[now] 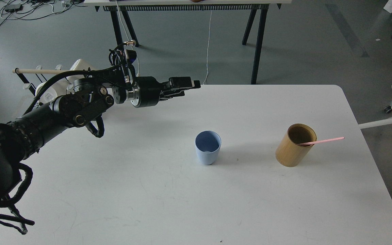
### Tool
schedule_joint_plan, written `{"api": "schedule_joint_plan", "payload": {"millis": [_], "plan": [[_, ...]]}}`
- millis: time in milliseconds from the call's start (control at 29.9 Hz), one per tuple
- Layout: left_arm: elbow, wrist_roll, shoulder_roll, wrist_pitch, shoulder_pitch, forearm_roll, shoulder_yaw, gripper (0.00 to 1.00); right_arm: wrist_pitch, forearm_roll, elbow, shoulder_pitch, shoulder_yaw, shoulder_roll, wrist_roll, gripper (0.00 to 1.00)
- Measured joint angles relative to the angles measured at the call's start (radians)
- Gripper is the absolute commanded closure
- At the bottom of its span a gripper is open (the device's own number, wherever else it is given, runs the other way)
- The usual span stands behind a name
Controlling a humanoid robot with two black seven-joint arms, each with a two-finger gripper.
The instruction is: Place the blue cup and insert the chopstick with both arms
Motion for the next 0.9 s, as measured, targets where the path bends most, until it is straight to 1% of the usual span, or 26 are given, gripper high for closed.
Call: {"api": "schedule_joint_plan", "payload": {"millis": [100, 167, 267, 401, 468, 568, 668, 768, 902], "plan": [[-0.034, 0.0, 0.049, 0.0, 0.016, -0.091, -0.097, 0.08, -0.003, -0.13, 0.098, -0.011, 0.001, -0.09, 0.0, 0.04], [-0.077, 0.0, 0.091, 0.0, 0.029, -0.145, -0.157, 0.08, -0.049, -0.228, 0.165, -0.027, 0.001, -0.152, 0.0, 0.04], [-0.14, 0.0, 0.127, 0.0, 0.059, -0.238, -0.243, 0.08, -0.184, -0.382, 0.259, -0.061, -0.005, -0.225, 0.0, 0.04], [-0.168, 0.0, 0.141, 0.0, 0.1, -0.317, -0.326, 0.08, -0.424, -0.622, 0.346, -0.127, -0.016, -0.266, 0.0, 0.04], [-0.17, 0.0, 0.142, 0.0, 0.12, -0.325, -0.343, 0.08, -0.57, -0.763, 0.371, -0.174, -0.027, -0.268, 0.0, 0.04], [-0.172, 0.0, 0.142, 0.0, 0.143, -0.327, -0.349, 0.08, -0.768, -0.903, 0.383, -0.227, -0.08, -0.26, 0.0, 0.04], [-0.173, 0.0, 0.143, 0.0, 0.153, -0.328, -0.351, 0.07, -0.903, -0.955, 0.373, -0.246, -0.168, -0.22, 0.0, 0.05], [-0.173, 0.0, 0.142, 0.0, 0.155, -0.328, -0.351, 0.07, -0.965, -0.984, 0.338, -0.25, -0.232, -0.154, 0.0, 0.05], [-0.173, 0.0, 0.135, 0.0, 0.156, -0.328, -0.351, 0.07, -0.977, -1.02, 0.287, -0.253, -0.275, -0.069, 0.0, 0.06]]}}
